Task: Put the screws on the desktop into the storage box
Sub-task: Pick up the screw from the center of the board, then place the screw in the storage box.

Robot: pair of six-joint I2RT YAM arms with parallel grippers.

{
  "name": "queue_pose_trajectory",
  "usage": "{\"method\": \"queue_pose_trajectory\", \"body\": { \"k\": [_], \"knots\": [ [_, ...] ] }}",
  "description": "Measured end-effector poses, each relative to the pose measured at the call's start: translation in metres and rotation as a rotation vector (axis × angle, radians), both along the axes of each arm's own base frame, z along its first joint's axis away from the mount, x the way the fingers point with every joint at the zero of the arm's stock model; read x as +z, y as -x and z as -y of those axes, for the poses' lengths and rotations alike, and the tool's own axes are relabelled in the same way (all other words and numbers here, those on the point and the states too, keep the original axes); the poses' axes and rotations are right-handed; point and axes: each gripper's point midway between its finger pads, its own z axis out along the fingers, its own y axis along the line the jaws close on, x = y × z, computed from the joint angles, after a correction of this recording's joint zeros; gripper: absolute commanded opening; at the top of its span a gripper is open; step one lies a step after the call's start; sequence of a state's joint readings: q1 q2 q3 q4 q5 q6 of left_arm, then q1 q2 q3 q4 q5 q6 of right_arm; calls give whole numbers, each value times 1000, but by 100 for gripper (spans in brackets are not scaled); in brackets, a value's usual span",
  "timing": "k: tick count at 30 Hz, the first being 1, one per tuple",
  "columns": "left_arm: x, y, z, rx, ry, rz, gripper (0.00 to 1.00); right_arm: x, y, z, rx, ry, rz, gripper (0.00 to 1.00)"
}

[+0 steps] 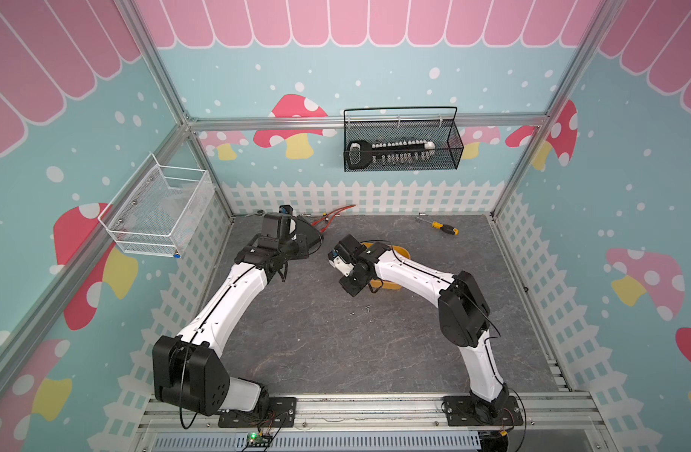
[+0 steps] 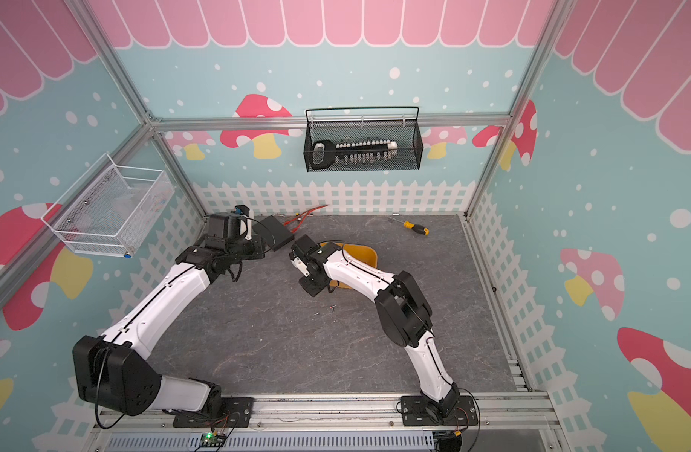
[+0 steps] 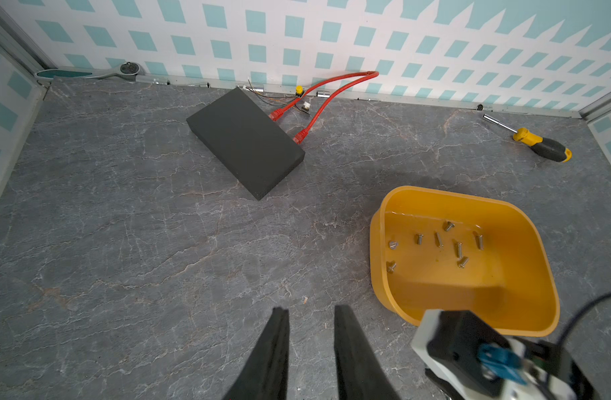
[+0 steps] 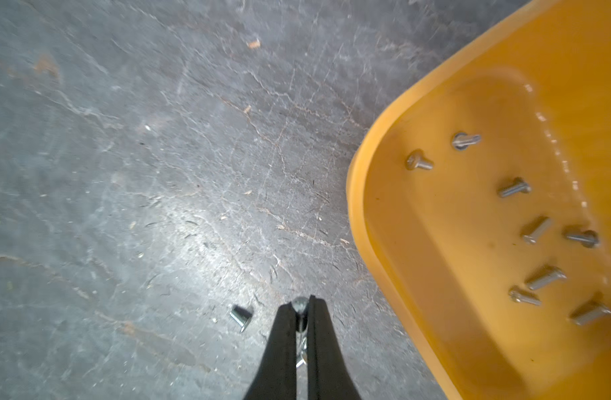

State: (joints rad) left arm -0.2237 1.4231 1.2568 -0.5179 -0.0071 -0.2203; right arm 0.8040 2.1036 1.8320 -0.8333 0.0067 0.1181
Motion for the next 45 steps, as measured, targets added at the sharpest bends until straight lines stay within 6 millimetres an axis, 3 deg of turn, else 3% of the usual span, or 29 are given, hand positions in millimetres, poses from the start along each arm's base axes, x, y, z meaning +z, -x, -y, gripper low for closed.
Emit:
{"method": "queue_pose_trajectory", "body": {
  "k": [5, 12, 19, 29, 39, 45],
  "knots": [
    [0, 0, 0, 0, 0, 0, 27, 36, -1, 6, -11, -40, 55, 0],
    [0, 0, 0, 0, 0, 0, 27, 45, -37, 30, -95, -39, 78, 0],
    [0, 0, 0, 0, 0, 0, 27, 16, -81, 48, -166, -12, 57, 0],
    [0, 0, 0, 0, 0, 0, 27, -32, -119, 23, -163, -13, 7, 0],
    [0, 0, 0, 0, 0, 0, 27, -49, -128, 23, -170, -7, -23, 0],
    [0, 0, 0, 0, 0, 0, 27, -58, -129, 23, -171, 3, -31, 6]
  ]
}}
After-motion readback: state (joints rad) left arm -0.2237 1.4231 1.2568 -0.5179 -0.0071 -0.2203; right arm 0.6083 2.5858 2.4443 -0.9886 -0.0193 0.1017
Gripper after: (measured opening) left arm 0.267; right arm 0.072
